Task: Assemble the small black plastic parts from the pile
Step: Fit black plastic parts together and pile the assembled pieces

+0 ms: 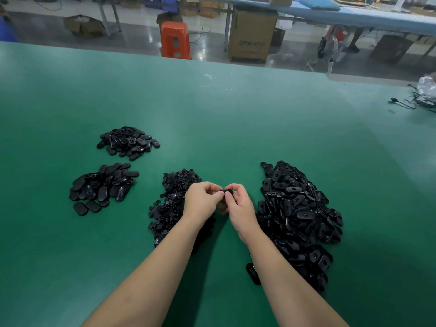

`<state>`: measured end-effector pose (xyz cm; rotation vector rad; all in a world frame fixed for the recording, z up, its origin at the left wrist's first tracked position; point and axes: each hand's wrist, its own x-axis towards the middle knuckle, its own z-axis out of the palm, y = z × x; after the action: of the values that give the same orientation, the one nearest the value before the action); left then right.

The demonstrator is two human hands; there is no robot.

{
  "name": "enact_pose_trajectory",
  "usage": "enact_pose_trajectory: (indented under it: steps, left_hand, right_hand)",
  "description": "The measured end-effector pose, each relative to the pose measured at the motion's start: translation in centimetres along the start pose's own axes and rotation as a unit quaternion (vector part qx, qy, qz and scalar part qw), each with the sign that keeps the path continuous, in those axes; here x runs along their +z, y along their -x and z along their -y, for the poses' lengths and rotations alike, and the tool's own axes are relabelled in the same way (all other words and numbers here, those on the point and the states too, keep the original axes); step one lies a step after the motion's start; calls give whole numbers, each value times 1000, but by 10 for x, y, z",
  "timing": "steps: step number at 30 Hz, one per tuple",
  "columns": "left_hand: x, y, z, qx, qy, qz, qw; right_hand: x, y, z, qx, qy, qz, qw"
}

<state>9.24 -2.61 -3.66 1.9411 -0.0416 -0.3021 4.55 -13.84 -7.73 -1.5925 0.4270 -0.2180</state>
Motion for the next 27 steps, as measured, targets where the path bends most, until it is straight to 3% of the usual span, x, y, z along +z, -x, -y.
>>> enact_pose_trajectory:
  steps: [27]
  left_hand:
    - [-2, -10, -3, -4, -100, 61, 993]
  right_hand:
    - [0, -4, -9, -18, 40, -7, 999]
